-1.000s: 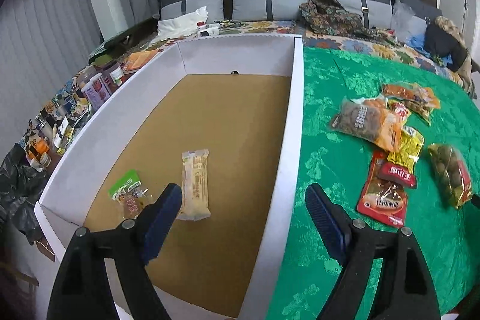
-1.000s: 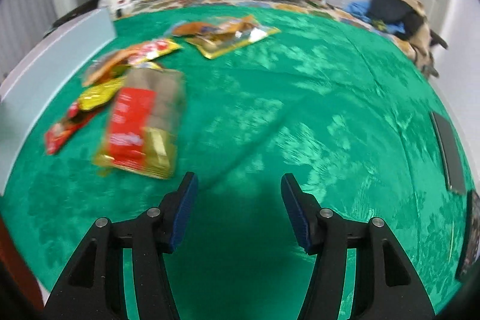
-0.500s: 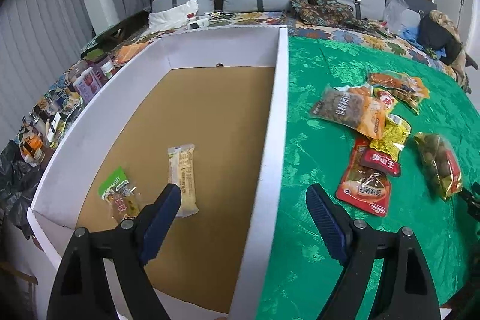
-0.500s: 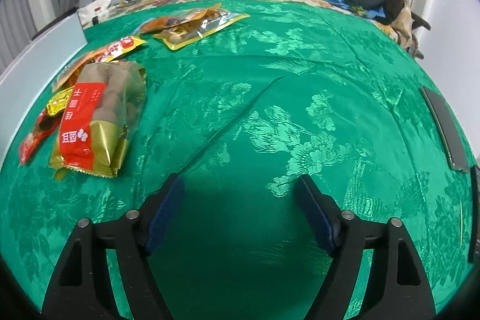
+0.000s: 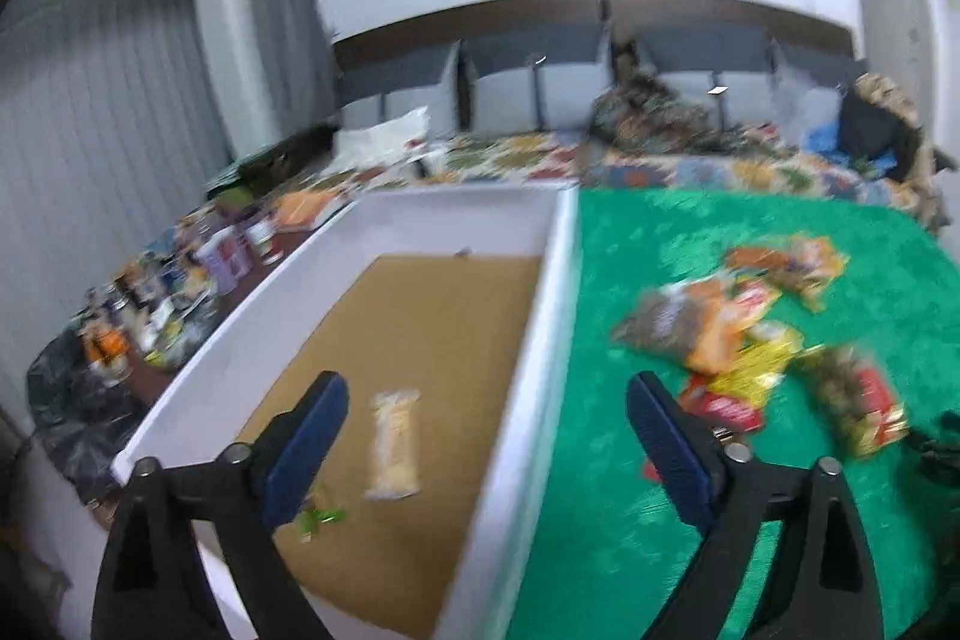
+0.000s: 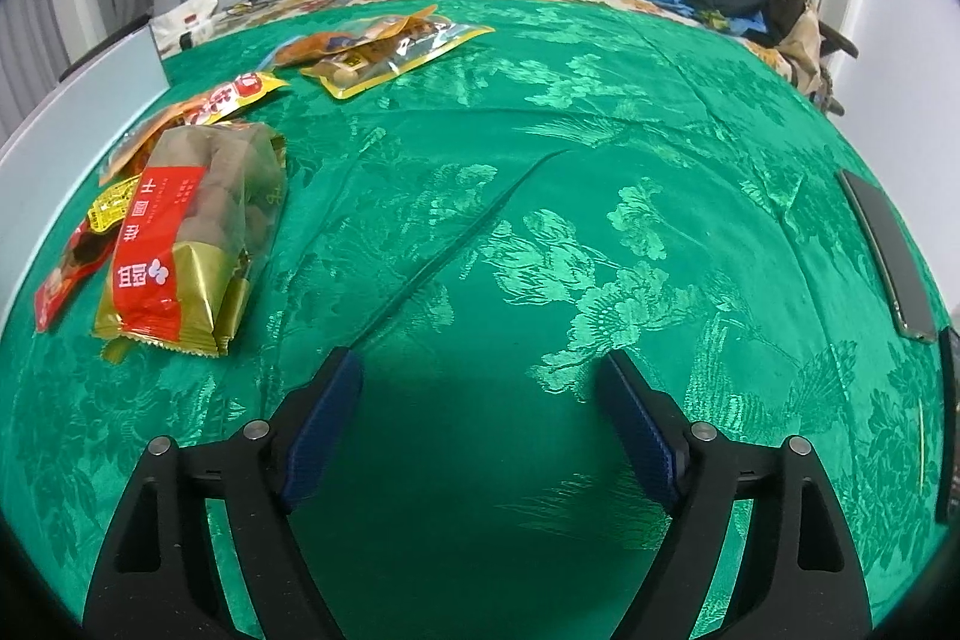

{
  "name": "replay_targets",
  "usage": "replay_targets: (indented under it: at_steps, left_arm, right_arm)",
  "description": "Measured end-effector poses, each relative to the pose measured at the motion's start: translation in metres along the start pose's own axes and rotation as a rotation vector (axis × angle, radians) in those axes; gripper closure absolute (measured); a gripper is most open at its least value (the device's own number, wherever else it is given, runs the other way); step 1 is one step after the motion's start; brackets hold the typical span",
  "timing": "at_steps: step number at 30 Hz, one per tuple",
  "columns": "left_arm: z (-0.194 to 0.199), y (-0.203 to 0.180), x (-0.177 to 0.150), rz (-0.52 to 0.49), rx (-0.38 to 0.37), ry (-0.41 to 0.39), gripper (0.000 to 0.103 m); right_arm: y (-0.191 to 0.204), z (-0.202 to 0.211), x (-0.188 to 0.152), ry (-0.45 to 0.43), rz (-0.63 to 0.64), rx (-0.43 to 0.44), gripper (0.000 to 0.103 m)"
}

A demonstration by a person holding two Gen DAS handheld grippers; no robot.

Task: Organize snacks
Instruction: 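Grasp the yellow packet with the left tool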

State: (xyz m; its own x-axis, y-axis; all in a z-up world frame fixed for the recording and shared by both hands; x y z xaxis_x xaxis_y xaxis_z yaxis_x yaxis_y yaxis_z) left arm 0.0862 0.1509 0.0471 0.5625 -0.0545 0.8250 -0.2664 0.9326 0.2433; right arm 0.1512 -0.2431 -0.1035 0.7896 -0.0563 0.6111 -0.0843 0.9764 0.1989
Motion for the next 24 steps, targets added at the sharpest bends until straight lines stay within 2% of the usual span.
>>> replay_targets:
  at_steps: [1, 3, 6, 9, 14, 19, 22, 24]
  left_arm:
    - [0.002, -0.004, 0.002, 0.004, -0.043, 0.006, 0.002]
    - [0.000, -0.017, 0.005, 0.012, -0.178, 0.053, 0.002]
    - [-0.019, -0.044, 0.002, 0.018, -0.402, 0.193, 0.002]
    - [-0.037, -0.071, -0.001, -0.005, -0.487, 0.294, 0.002]
    - [-0.069, -0.117, 0.002, -0.112, -0.507, 0.370, 0.002]
    - [-0.087, -0.166, -0.004, -0.253, -0.524, 0.369, 0.002]
    - [-0.101, -0.192, -0.012, -0.356, -0.495, 0.362, 0.002]
    - [-0.115, -0.207, -0.020, -0.405, -0.461, 0.394, 0.003]
  right_arm:
    - [0.000, 0.000, 0.000, 0.000, -0.001, 0.000, 0.018]
    - [-0.001, 0.000, 0.000, 0.000, -0.001, -0.001, 0.018]
    - [-0.001, 0.000, 0.000, 0.000, -0.001, 0.000, 0.018]
    - [-0.001, 0.000, 0.000, 0.000, -0.002, 0.000, 0.018]
    - [-0.001, 0.000, 0.000, 0.000, -0.002, 0.000, 0.018]
    - [-0.001, 0.000, 0.000, 0.000, -0.002, 0.000, 0.018]
    - [-0.002, 0.000, 0.000, -0.001, -0.003, 0.000, 0.018]
    - [-0.002, 0.000, 0.000, -0.001, -0.003, 0.000, 0.018]
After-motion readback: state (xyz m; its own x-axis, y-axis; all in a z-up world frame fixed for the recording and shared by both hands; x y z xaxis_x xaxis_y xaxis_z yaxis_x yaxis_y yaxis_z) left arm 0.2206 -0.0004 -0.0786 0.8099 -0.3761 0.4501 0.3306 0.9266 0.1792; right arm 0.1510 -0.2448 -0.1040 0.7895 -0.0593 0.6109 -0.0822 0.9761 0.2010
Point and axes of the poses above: each gripper's, at about its wrist camera, not at the fingertips, and z roughly against the way its jaws point, y to its left, x to its top, the point moved 1 cm from there along -z, roughly the way its jaws point, and after that the axes turned 13 degrees about x, right-handed, at the moved point
